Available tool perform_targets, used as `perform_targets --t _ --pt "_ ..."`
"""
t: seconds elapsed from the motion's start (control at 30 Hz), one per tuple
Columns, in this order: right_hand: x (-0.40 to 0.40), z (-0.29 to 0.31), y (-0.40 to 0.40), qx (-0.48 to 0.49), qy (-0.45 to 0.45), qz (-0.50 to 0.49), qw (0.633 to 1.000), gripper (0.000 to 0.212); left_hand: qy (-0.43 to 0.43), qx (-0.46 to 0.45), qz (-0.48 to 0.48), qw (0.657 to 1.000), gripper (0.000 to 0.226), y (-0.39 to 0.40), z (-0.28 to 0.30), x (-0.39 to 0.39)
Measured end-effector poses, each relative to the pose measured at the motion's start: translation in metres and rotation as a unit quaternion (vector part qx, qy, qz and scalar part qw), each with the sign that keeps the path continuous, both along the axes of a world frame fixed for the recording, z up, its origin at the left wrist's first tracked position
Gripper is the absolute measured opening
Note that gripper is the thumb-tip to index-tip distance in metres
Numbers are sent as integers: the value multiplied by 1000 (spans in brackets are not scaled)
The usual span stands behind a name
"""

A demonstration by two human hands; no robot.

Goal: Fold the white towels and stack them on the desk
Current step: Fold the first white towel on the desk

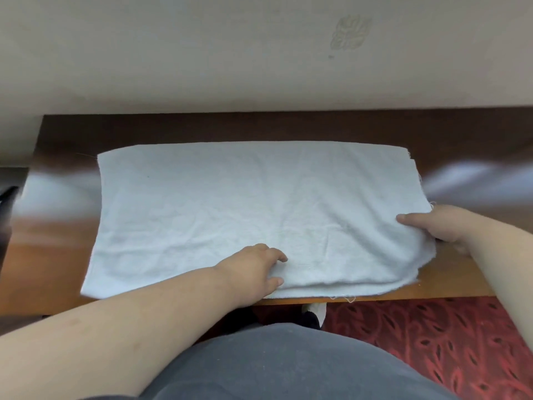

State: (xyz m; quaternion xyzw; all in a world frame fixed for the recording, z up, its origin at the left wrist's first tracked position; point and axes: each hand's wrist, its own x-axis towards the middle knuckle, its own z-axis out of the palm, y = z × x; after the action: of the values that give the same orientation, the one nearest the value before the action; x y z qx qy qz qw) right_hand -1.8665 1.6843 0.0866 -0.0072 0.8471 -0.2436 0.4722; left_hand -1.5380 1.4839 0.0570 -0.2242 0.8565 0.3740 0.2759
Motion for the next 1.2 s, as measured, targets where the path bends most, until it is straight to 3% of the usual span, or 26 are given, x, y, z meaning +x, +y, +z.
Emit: perform_targets --t 0.13,0.27,0.43,0.53,0.6,0.7,0.8,0.93,1.03,1.2 --pt "36 40 -19 -156 -108 9 982 35 82 134 134 978 55 28 31 -42" --pt "75 65 -55 -180 -191 104 959 20 111 297 293 902 75 52 69 -96" --pt "80 62 -81 -172 -301 63 936 34 135 288 385 866 53 46 61 -88" --pt "71 44 -93 -83 -213 23 973 59 137 251 400 871 50 49 50 -75" --pt "68 32 -107 -59 -149 -56 986 64 142 222 372 890 52 50 50 -72" --pt "61 22 -127 -138 -121 -243 952 48 153 196 351 903 53 51 54 -71" --pt "57 30 -149 -209 -28 -294 932 46 167 186 385 888 48 45 56 -62" --pt "86 42 -208 -266 9 -175 948 34 137 174 501 836 17 19 51 -20" --pt "137 48 -263 -290 -4 -58 955 8 127 143 571 799 18 -9 43 26" --pt "221 37 -343 -298 -4 29 954 17 125 121 637 751 15 -59 40 104"
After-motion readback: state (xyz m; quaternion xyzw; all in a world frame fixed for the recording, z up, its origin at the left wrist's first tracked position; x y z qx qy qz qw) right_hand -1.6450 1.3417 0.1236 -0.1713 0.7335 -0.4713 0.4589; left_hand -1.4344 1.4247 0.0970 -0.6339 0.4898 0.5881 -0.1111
